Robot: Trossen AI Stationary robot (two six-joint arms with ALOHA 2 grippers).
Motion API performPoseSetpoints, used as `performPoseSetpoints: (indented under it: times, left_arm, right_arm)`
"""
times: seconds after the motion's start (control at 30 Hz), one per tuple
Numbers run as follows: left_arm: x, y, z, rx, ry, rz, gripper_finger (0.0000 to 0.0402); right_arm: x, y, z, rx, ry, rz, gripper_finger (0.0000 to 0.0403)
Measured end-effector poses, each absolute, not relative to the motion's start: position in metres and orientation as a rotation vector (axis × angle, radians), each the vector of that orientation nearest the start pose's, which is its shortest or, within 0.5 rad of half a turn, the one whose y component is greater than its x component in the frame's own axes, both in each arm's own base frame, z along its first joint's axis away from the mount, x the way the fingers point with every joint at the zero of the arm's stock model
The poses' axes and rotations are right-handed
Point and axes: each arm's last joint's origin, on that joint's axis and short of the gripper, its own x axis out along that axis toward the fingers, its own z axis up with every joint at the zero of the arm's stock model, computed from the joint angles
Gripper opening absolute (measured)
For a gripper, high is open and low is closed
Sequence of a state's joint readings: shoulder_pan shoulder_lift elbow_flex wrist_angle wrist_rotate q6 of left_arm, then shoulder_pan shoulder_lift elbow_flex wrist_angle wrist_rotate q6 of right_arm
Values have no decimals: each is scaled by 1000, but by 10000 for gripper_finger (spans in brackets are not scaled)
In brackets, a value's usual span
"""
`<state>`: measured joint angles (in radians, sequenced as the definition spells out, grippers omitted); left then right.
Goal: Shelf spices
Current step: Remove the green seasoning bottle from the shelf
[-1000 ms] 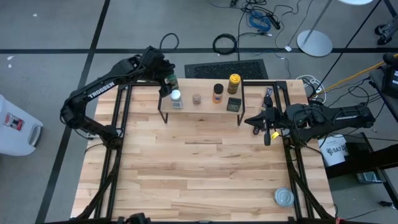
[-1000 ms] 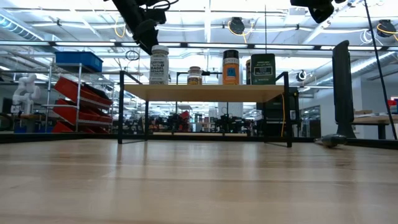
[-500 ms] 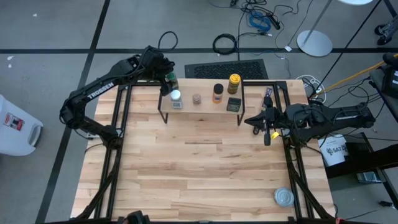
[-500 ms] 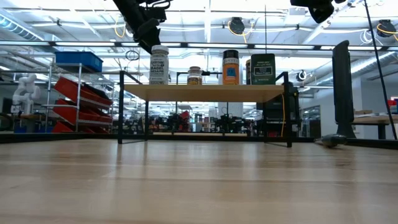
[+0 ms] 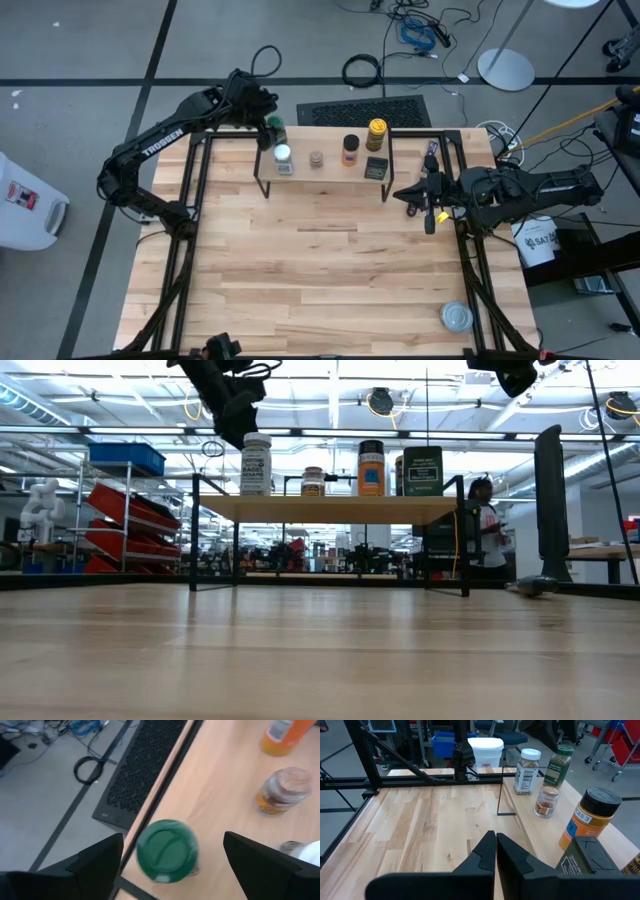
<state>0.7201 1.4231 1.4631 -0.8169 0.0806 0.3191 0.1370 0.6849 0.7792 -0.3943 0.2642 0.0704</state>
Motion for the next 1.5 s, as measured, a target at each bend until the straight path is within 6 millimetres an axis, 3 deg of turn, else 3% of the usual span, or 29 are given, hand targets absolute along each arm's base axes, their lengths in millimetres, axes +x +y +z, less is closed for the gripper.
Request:
performPoseSetpoints:
  times: [0.63,1.17,1.5]
  left_arm:
    - [235,203,347,-45,870,452,352]
    - [234,202,346,-52,878,450,219]
    - [234,202,346,-53,877,450,210]
  right_arm:
    - [145,12,325,11,290,-132,0]
    - [145,12,325,7,291,-132,0]
    - [145,12,325,7,290,-132,0]
